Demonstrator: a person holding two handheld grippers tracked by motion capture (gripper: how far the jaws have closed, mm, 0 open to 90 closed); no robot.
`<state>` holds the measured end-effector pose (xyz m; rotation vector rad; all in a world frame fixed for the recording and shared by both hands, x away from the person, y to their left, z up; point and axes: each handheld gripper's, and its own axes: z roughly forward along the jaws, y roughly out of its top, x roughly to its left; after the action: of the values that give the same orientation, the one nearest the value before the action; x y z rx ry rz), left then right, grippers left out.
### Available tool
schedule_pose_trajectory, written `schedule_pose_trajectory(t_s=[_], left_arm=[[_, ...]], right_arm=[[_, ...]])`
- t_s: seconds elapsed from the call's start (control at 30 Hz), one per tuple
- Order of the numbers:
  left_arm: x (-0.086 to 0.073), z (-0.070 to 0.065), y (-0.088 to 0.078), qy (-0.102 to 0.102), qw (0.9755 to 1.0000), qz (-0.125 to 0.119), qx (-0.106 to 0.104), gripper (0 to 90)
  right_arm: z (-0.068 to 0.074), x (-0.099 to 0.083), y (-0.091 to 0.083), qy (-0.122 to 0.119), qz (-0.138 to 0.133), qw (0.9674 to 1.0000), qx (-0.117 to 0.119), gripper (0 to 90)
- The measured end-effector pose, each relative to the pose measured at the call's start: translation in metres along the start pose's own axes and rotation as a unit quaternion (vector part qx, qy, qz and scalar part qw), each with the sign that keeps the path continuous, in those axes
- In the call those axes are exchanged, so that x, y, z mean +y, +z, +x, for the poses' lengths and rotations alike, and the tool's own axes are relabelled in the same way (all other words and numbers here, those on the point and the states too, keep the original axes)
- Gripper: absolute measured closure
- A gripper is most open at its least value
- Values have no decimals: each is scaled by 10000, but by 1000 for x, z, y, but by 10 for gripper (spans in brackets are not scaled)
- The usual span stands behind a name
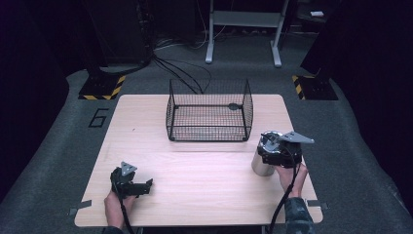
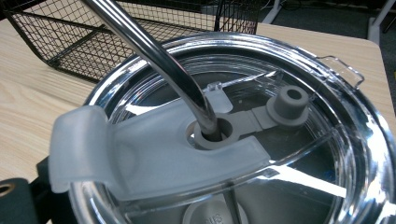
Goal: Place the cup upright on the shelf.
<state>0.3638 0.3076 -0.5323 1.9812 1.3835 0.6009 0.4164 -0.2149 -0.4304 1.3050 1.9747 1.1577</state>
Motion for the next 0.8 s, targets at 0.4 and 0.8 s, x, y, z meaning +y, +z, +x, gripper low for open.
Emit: schedule_pose_trajectory(t_s=[0.4,0.8], left_arm=[[0,0,0,1,10000,3,-1,2],[0,0,0,0,10000,3,-2,2]], right_arm=[[0,1,-2,-22,-29,10000,19,31],[3,8,-8,-15,-117,9999,107,31]])
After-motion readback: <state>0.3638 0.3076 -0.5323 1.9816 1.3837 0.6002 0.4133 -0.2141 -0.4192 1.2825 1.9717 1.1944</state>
